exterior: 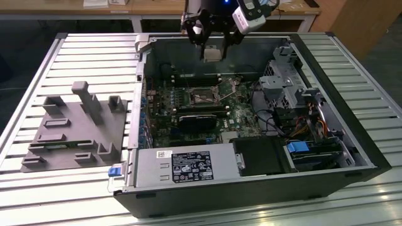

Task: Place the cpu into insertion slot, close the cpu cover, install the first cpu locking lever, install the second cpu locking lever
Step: 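Place the cpu into insertion slot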

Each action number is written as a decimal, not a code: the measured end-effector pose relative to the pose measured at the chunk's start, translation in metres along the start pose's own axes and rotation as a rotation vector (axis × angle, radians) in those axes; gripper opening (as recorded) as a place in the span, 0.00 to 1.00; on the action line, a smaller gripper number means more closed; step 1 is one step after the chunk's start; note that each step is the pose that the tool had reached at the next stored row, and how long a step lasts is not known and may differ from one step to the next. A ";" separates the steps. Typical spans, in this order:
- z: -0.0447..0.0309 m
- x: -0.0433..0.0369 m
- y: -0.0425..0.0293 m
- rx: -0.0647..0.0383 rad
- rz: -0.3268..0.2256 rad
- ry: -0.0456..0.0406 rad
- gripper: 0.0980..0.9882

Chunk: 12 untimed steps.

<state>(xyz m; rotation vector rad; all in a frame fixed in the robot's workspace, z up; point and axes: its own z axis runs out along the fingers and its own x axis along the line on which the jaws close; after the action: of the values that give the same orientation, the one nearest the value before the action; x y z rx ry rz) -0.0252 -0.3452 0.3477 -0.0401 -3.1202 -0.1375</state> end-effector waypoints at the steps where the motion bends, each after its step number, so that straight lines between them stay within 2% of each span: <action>1: 0.0018 0.0001 -0.0002 0.000 0.000 0.0000 0.49; 12: 0.0219 0.0014 -0.0019 0.008 0.000 -0.0002 0.49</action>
<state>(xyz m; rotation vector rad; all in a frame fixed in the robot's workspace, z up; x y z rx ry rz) -0.0271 -0.3451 0.3258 -0.0402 -3.1208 -0.1246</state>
